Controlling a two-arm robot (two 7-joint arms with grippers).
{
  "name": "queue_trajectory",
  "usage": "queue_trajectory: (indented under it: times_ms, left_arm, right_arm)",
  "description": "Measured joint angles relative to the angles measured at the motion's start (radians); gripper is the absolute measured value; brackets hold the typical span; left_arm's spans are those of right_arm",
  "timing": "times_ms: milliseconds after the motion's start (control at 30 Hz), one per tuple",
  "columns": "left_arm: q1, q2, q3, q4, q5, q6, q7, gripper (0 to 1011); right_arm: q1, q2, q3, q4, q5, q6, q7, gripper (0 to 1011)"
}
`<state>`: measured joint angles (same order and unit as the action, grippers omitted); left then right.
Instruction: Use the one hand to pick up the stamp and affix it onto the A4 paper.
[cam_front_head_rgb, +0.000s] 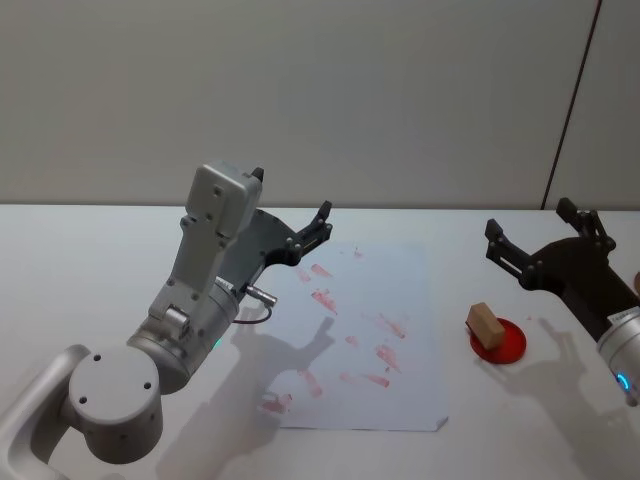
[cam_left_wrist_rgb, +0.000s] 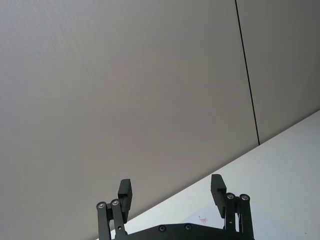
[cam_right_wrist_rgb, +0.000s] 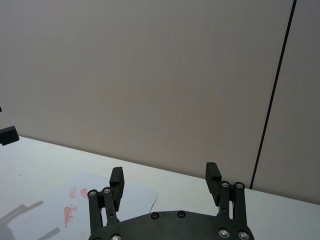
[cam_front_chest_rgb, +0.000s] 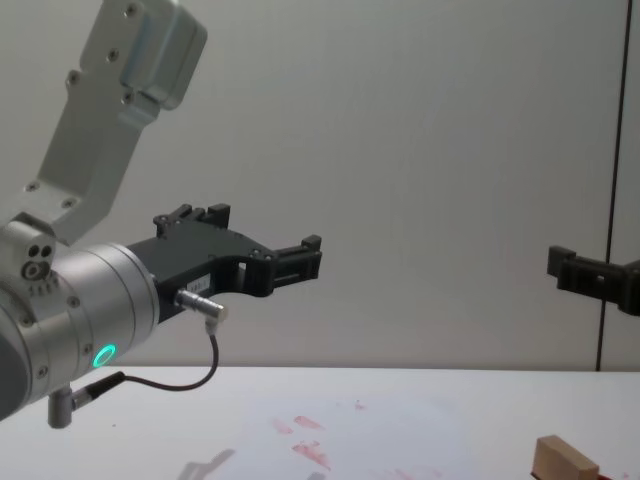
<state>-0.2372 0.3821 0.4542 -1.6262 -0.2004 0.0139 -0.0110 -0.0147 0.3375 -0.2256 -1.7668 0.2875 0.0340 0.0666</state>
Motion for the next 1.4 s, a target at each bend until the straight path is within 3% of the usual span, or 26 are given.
queue_trajectory:
  times_ms: [1167,1400]
  left_arm:
    - [0.0,0.0,0.0,0.0,0.0,0.0,0.0,1003]
    - [0.0,0.0,0.0,0.0,0.0,0.0,0.0,1003]
  right_arm:
    - [0.0,0.0,0.0,0.0,0.0,0.0,0.001,1001]
    - [-0.005,0.011,0.011,0.001,0.027,0.006,0.014,1001]
